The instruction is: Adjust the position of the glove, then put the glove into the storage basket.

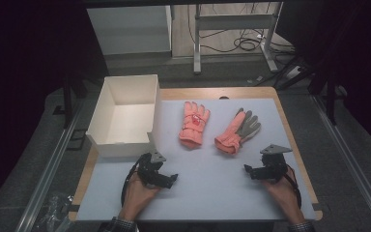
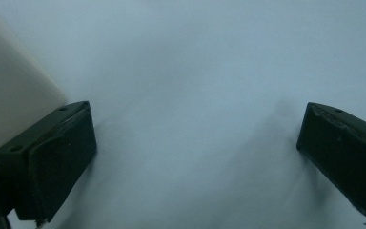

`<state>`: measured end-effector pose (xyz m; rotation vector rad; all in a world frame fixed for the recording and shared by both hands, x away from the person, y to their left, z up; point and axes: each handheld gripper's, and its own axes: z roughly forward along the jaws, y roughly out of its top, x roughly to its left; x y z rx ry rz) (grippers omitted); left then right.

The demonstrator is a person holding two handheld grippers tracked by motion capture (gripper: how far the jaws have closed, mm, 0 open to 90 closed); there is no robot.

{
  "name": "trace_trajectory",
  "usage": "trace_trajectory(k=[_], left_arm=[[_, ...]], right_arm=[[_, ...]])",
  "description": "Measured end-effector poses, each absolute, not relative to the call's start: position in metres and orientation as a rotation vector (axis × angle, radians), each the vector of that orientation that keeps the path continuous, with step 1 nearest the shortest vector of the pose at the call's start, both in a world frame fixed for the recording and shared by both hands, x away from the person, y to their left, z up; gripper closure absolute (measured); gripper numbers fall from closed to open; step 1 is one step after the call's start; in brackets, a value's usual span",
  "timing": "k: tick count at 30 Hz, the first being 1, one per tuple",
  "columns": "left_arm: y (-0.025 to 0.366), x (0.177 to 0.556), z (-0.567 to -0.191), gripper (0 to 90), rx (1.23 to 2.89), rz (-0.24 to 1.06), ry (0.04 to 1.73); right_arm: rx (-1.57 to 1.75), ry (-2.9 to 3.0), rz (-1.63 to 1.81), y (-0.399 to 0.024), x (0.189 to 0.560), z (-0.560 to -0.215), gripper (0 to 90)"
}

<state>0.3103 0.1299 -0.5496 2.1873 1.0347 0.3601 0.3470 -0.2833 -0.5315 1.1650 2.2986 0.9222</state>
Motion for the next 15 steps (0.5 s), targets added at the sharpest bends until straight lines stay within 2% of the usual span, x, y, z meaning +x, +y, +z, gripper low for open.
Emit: trace_trajectory(k=[15], left_arm=[[0.1291,0.3096,-0.5498,0.0,2.183,0.367,1.046]], right_arm=[[1.168,2.304,0.921,-0.2832,0.3475,-0.5306,7.4]])
